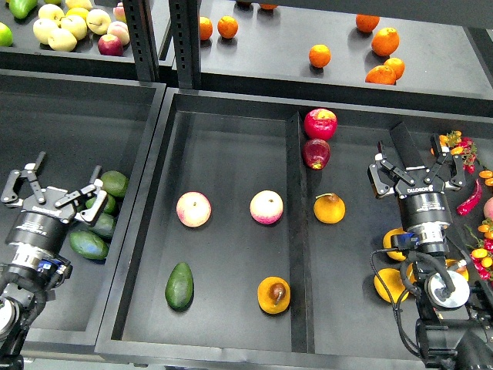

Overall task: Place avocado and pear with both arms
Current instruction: 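Move the left gripper toward the dark green avocado in the middle compartment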

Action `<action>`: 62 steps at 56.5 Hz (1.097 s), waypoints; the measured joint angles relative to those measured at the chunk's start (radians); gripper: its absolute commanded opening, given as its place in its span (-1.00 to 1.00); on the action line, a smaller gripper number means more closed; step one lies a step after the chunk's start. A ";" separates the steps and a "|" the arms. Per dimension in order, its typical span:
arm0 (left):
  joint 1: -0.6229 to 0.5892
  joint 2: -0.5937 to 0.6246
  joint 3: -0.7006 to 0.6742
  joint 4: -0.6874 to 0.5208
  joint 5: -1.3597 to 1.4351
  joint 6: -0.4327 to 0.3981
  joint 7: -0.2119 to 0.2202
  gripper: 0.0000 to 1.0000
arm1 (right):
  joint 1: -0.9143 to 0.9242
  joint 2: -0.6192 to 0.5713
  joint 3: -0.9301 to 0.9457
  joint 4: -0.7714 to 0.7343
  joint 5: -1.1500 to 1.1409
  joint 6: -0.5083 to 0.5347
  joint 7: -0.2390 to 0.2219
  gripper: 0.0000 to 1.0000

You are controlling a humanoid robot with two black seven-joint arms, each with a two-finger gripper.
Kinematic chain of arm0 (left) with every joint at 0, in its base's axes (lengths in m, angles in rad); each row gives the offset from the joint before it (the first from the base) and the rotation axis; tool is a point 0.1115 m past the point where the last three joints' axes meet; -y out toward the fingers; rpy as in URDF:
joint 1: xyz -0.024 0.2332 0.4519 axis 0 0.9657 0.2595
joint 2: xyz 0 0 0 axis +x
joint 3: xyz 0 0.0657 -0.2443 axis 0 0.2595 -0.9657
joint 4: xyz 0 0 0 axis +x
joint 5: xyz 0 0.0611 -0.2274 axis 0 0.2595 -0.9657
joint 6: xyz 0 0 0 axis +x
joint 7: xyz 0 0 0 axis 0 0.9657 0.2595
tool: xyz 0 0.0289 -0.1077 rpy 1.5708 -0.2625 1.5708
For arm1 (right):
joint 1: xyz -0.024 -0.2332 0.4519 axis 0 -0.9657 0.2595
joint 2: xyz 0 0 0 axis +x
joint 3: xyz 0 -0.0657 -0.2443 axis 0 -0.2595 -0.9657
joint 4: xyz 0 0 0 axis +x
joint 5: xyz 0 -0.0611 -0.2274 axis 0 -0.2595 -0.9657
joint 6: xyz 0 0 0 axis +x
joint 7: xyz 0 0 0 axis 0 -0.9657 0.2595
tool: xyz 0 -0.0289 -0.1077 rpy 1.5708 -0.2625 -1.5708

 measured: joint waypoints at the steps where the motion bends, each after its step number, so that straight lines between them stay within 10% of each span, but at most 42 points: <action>1: -0.005 0.000 0.004 0.000 0.000 0.000 0.005 0.98 | 0.004 0.000 0.000 -0.004 0.000 0.000 -0.003 0.99; 29: -0.320 0.551 0.596 0.019 0.021 0.000 0.018 0.98 | 0.106 0.000 0.012 -0.079 0.004 0.000 -0.013 0.99; 62: -0.645 0.545 1.199 0.048 0.605 0.000 0.018 0.99 | 0.108 0.000 0.012 -0.066 0.004 0.000 -0.013 0.99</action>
